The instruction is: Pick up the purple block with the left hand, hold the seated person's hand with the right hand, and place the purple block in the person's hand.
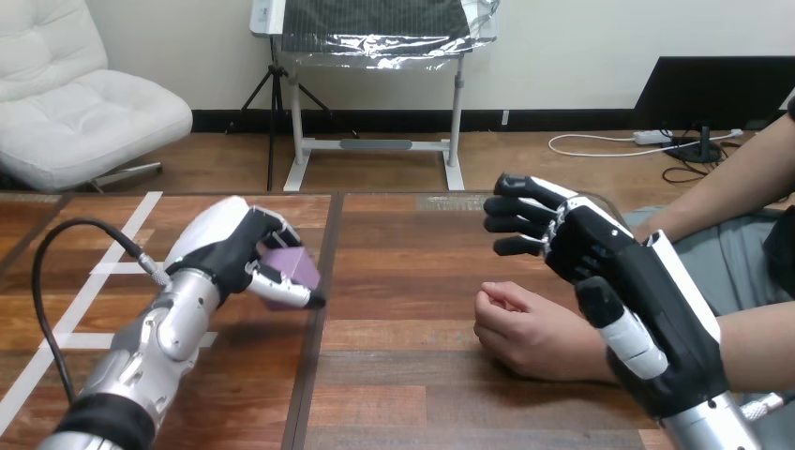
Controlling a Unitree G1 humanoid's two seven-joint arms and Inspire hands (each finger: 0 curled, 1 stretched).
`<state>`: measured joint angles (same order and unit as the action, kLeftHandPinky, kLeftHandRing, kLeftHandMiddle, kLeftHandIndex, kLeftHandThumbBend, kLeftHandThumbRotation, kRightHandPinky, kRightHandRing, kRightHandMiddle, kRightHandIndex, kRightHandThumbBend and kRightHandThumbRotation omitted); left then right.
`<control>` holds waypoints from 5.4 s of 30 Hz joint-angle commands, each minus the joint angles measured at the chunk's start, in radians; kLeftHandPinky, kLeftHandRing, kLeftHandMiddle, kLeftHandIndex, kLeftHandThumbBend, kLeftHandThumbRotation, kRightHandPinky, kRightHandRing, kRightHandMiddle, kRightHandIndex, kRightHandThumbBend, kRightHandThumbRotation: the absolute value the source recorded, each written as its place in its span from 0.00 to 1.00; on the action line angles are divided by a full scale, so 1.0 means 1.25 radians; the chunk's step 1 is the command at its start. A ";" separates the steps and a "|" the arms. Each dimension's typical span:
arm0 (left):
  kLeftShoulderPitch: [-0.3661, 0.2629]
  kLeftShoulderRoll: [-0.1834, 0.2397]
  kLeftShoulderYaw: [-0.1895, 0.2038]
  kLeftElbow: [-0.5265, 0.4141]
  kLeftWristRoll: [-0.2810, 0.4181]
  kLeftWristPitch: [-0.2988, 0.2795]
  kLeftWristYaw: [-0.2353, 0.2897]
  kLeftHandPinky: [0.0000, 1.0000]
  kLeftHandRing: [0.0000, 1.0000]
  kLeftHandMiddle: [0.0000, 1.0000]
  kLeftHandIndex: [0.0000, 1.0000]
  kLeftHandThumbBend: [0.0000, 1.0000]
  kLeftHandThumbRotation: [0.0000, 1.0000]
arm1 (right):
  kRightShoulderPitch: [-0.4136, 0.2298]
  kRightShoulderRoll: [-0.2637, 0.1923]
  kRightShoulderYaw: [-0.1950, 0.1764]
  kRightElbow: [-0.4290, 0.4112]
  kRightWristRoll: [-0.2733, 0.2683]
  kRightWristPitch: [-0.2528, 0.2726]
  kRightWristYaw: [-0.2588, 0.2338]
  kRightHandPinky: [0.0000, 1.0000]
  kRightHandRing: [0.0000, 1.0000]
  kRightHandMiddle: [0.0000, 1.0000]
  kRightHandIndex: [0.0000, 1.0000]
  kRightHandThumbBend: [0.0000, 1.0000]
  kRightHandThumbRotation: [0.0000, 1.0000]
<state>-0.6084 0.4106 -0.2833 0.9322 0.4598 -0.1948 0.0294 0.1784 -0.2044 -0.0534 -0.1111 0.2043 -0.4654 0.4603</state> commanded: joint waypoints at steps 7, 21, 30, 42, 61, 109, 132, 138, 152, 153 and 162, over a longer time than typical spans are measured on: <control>0.086 0.023 0.092 -0.260 -0.075 -0.027 0.007 0.44 0.46 0.50 0.49 0.60 0.00 | -0.093 -0.041 -0.033 0.025 -0.026 0.014 -0.022 0.78 0.81 0.81 0.82 0.96 0.83; 0.200 0.017 0.164 -0.474 -0.133 -0.022 0.013 0.42 0.44 0.47 0.47 0.60 0.00 | -0.144 -0.090 -0.051 0.094 -0.068 -0.003 -0.031 0.78 0.83 0.83 0.83 0.96 0.79; 0.269 0.010 0.204 -0.593 -0.156 0.001 0.017 0.42 0.45 0.47 0.46 0.60 0.00 | -0.182 -0.123 -0.062 0.162 -0.091 -0.035 -0.030 0.77 0.82 0.83 0.84 0.91 0.77; 0.363 -0.023 0.259 -0.740 -0.190 0.025 0.031 0.35 0.41 0.44 0.44 0.60 0.00 | -0.218 -0.172 -0.066 0.233 -0.135 -0.076 -0.040 0.76 0.81 0.83 0.85 0.86 0.70; 0.481 -0.075 0.308 -0.876 -0.230 -0.022 0.055 0.29 0.36 0.40 0.42 0.57 0.00 | -0.256 -0.245 -0.059 0.300 -0.201 -0.075 -0.049 0.77 0.82 0.85 0.86 0.86 0.64; 0.591 -0.169 0.327 -1.006 -0.281 -0.042 0.027 0.27 0.32 0.37 0.40 0.51 0.00 | -0.295 -0.352 -0.035 0.406 -0.307 -0.067 -0.095 0.70 0.81 0.85 0.87 0.87 0.62; 0.600 -0.177 0.340 -1.007 -0.275 -0.045 0.017 0.25 0.31 0.36 0.39 0.52 0.00 | -0.314 -0.402 0.000 0.444 -0.383 -0.040 -0.067 0.74 0.87 0.90 0.90 0.90 0.58; 0.602 -0.180 0.339 -1.006 -0.270 -0.042 0.018 0.26 0.32 0.37 0.39 0.52 0.00 | -0.320 -0.415 0.013 0.460 -0.399 -0.048 -0.063 0.75 0.87 0.90 0.90 0.90 0.54; 0.605 -0.184 0.339 -0.997 -0.275 -0.045 0.012 0.26 0.33 0.38 0.39 0.53 0.00 | -0.337 -0.437 0.043 0.492 -0.436 -0.051 -0.062 0.87 0.88 0.88 0.89 0.91 0.45; 0.605 -0.184 0.339 -0.996 -0.275 -0.046 0.012 0.26 0.32 0.37 0.39 0.53 0.00 | -0.338 -0.438 0.045 0.493 -0.437 -0.052 -0.062 0.88 0.88 0.88 0.88 0.91 0.44; 0.604 -0.183 0.341 -0.986 -0.277 -0.052 0.007 0.26 0.32 0.37 0.40 0.53 0.00 | -0.345 -0.442 0.065 0.510 -0.473 -0.039 -0.067 0.89 0.87 0.88 0.88 0.92 0.39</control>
<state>0.1814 0.1831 0.1367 -0.2816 0.1242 -0.2346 0.0387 -0.1877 -0.7249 0.0052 0.4947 -0.3671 -0.5233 0.3868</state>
